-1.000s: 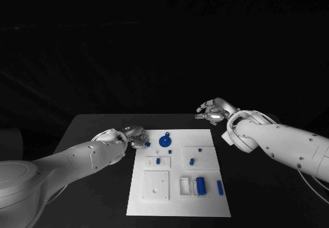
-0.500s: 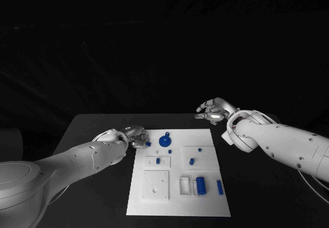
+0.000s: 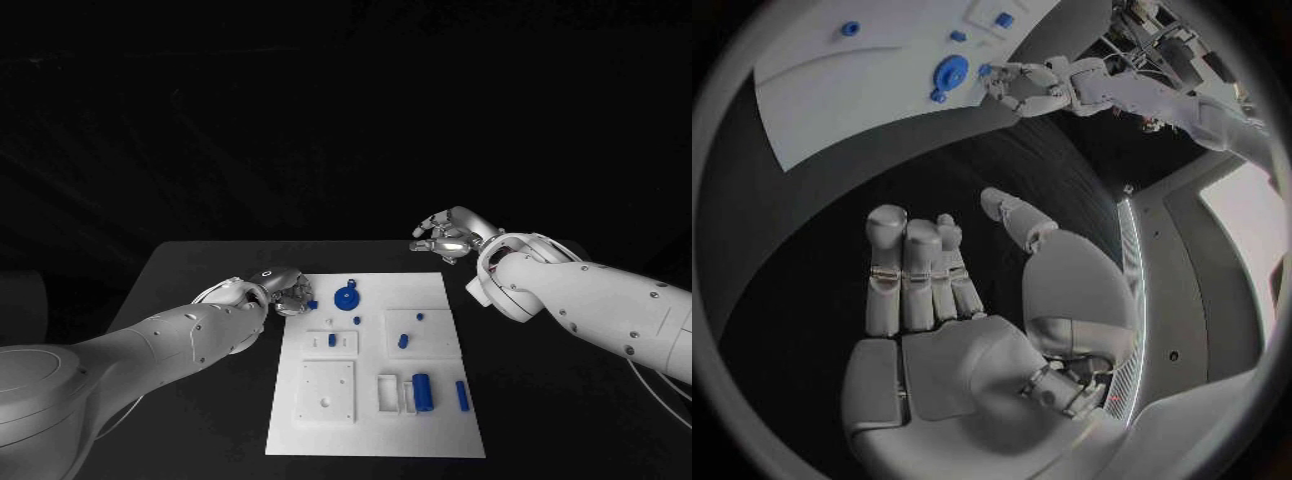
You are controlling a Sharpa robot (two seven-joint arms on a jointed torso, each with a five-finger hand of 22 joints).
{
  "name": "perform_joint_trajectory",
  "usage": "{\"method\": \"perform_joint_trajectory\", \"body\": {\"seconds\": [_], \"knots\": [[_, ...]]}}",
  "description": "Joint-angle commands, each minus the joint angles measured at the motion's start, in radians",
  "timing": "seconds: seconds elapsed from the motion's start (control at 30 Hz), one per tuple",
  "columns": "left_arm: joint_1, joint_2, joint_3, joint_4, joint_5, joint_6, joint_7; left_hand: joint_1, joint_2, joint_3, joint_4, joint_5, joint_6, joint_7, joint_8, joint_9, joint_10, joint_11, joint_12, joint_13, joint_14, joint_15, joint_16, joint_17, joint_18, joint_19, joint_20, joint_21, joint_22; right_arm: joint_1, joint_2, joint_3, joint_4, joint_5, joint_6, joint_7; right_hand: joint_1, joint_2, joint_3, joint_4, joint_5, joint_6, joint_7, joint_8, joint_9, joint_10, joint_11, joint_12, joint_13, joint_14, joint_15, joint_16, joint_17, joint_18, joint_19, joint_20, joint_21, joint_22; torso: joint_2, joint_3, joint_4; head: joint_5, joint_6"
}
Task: Assemble the parts on the task board
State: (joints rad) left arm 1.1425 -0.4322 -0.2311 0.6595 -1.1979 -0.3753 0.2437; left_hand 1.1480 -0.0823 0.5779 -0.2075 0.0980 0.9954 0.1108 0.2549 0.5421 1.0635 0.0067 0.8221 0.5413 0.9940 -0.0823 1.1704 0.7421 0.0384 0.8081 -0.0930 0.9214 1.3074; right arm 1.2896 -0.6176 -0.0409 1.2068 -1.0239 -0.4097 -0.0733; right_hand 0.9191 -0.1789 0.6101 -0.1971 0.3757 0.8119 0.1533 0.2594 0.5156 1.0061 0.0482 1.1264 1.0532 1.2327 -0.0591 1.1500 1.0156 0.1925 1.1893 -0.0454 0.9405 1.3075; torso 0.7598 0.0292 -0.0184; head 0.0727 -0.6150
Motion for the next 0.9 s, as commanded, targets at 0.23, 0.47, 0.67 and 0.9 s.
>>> {"method": "perform_joint_trajectory", "body": {"seconds": [0.23, 0.47, 0.67, 0.9], "knots": [[-0.009, -0.013, -0.004, 0.021, 0.045, -0.025, 0.009, -0.005, 0.004, 0.008, 0.001, 0.004, 0.008, 0.0, 0.006, 0.001, 0.008, -0.001, 0.0, -0.003, 0.008, -0.001, 0.004, -0.003, -0.003, 0.009, -0.079, 0.005, 0.02, 0.0, -0.003, 0.0, 0.004, -0.01, 0.01, 0.005, 0.001, 0.009, -0.003, 0.001, 0.005, -0.001, 0.008, -0.003, 0.002, -0.009, -0.001, 0.006, -0.002, 0.003, -0.004, 0.006, -0.001, 0.069, 0.0, -0.005, -0.006, 0.019, 0.0, 0.0008, 0.0, -0.001, 0.004], [-0.008, -0.029, 0.006, 0.039, 0.069, -0.039, 0.014, -0.005, 0.004, 0.008, 0.001, 0.004, 0.008, -0.001, 0.006, 0.0, 0.009, -0.001, -0.001, -0.005, 0.009, -0.002, 0.004, -0.004, -0.003, 0.01, -0.08, 0.006, 0.019, 0.0, -0.005, 0.0, 0.004, -0.01, 0.01, 0.004, 0.001, 0.009, -0.003, 0.001, 0.005, -0.001, 0.008, -0.003, 0.002, -0.009, -0.001, 0.006, -0.002, 0.003, -0.004, 0.006, -0.001, 0.069, 0.0, -0.006, -0.006, 0.019, 0.0, 0.0002, 0.0003, -0.001, 0.007], [-0.004, -0.04, 0.022, 0.046, 0.091, -0.052, 0.023, -0.004, 0.01, 0.012, 0.002, 0.006, 0.013, -0.002, 0.008, 0.0, 0.015, -0.003, -0.001, -0.007, 0.014, -0.004, 0.005, -0.005, -0.002, 0.014, -0.083, 0.007, 0.019, 0.0, -0.006, 0.0, 0.005, -0.01, 0.01, 0.004, 0.001, 0.009, -0.003, 0.001, 0.005, -0.001, 0.008, -0.003, 0.002, -0.009, -0.001, 0.006, -0.002, 0.003, -0.004, 0.007, -0.001, 0.069, 0.0, -0.006, -0.006, 0.019, 0.0, 0.0004, 0.0008, -0.001, 0.009], [0.0, -0.059, 0.043, 0.072, 0.11, -0.05, 0.026, -0.004, 0.012, 0.013, 0.002, 0.005, 0.014, -0.003, 0.009, 0.0, 0.018, -0.004, -0.002, -0.009, 0.016, -0.005, 0.004, -0.006, -0.002, 0.016, -0.084, 0.007, 0.019, 0.0, -0.007, 0.0, 0.004, -0.01, 0.011, 0.004, 0.001, 0.009, -0.003, 0.001, 0.005, -0.001, 0.008, -0.003, 0.002, -0.01, -0.001, 0.007, -0.003, 0.003, -0.004, 0.007, -0.001, 0.069, 0.001, -0.006, -0.006, 0.019, 0.0, -0.0005, 0.0008, -0.001, 0.011]]}}
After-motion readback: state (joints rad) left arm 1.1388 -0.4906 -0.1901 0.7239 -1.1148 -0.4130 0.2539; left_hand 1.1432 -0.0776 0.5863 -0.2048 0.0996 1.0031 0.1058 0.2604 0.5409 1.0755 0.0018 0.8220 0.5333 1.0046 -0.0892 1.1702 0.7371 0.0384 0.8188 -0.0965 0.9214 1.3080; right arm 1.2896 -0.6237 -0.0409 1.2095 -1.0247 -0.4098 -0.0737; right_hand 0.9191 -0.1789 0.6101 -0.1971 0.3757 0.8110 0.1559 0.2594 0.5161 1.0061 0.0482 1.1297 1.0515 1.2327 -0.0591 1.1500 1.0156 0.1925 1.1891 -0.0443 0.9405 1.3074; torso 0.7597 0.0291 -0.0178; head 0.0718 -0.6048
